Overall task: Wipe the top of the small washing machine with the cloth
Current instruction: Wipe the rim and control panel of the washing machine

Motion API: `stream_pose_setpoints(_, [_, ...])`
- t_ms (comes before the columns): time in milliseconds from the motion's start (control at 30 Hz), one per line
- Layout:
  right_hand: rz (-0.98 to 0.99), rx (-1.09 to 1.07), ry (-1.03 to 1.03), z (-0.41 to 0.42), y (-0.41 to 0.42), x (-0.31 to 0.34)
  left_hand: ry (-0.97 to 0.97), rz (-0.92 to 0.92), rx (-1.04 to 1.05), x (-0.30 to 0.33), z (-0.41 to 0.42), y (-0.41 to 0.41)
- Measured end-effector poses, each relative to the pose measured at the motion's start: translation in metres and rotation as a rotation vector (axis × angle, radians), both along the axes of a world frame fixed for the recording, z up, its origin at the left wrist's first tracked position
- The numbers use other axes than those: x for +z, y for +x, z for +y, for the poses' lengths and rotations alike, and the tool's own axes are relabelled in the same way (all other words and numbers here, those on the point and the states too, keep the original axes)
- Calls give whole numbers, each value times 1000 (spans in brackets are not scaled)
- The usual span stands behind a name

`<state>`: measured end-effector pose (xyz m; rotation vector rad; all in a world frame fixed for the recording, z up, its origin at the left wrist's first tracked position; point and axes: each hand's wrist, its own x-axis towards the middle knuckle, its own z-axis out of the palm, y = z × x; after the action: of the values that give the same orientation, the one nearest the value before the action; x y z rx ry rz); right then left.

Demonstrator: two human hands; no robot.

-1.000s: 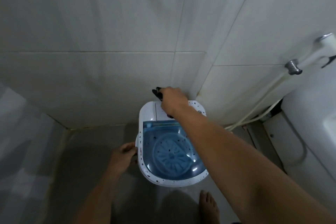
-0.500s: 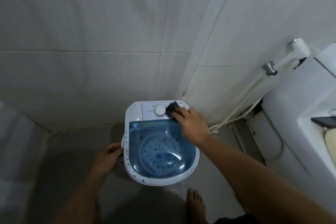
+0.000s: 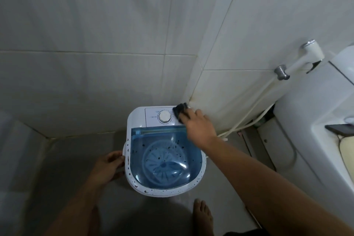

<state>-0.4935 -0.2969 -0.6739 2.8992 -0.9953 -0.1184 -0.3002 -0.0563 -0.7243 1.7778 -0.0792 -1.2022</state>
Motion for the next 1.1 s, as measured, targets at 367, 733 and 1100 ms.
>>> stream_pose_setpoints(367, [-147, 69, 78, 23, -25, -23, -6, 32, 10, 8, 0, -3])
stream_pose_setpoints(733, [-192, -18, 61, 39, -13, -24, 16, 23, -30, 5, 1, 0])
stream_pose_setpoints(1100, [-489, -491, 481, -16, -2, -23, 28, 32, -33, 1, -2, -2])
